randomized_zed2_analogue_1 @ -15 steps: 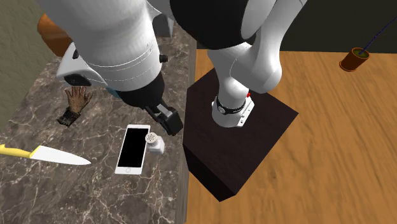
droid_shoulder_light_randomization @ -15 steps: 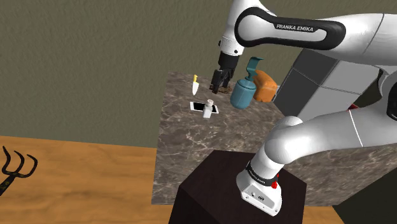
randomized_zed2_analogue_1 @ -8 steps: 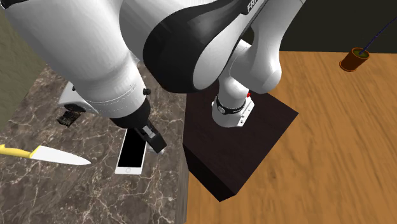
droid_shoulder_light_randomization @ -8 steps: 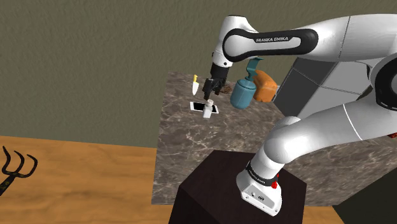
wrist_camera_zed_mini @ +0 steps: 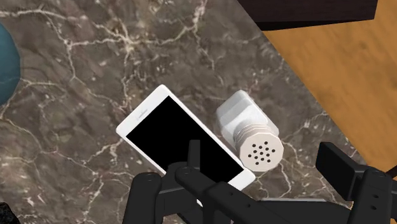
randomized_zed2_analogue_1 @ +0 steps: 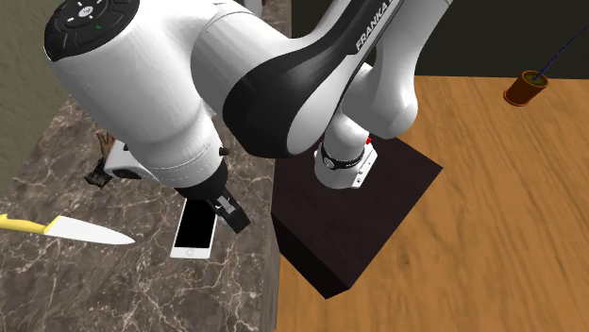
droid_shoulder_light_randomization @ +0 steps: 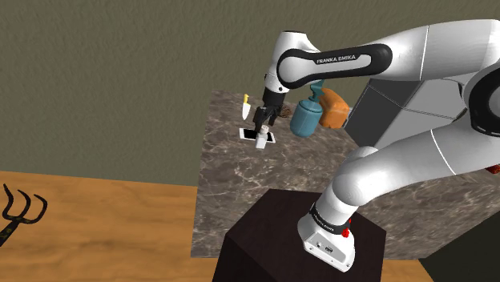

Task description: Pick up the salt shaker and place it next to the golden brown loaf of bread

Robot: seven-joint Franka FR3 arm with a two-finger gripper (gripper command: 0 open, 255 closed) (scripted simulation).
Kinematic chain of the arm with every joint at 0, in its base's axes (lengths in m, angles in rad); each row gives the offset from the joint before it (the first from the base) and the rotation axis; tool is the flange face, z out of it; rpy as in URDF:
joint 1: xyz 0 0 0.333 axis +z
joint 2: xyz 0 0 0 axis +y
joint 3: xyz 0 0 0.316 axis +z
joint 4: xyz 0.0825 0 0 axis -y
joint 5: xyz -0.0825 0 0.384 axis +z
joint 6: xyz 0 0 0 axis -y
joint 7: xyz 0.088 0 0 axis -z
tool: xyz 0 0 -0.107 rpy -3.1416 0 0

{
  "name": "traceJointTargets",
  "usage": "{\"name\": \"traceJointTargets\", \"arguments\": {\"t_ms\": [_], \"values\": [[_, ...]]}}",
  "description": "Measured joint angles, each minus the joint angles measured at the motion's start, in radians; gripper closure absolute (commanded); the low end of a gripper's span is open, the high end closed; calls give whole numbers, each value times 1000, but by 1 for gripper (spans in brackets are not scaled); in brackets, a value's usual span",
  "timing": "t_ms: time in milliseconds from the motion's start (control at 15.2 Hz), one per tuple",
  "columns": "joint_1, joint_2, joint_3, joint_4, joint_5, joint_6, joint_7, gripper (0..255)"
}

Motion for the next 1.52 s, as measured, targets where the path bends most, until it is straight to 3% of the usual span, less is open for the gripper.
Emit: {"name": "traceJointTargets", "arguments": {"t_ms": [198, 264, 924, 1518], "values": [[0, 0, 0, -1, 0, 2, 0, 0], [0, 0, 0, -1, 0, 2, 0, 255], [0, 0, 0, -1, 0, 2, 0, 255], [0, -30, 1, 86, 0, -115, 2, 255]]}}
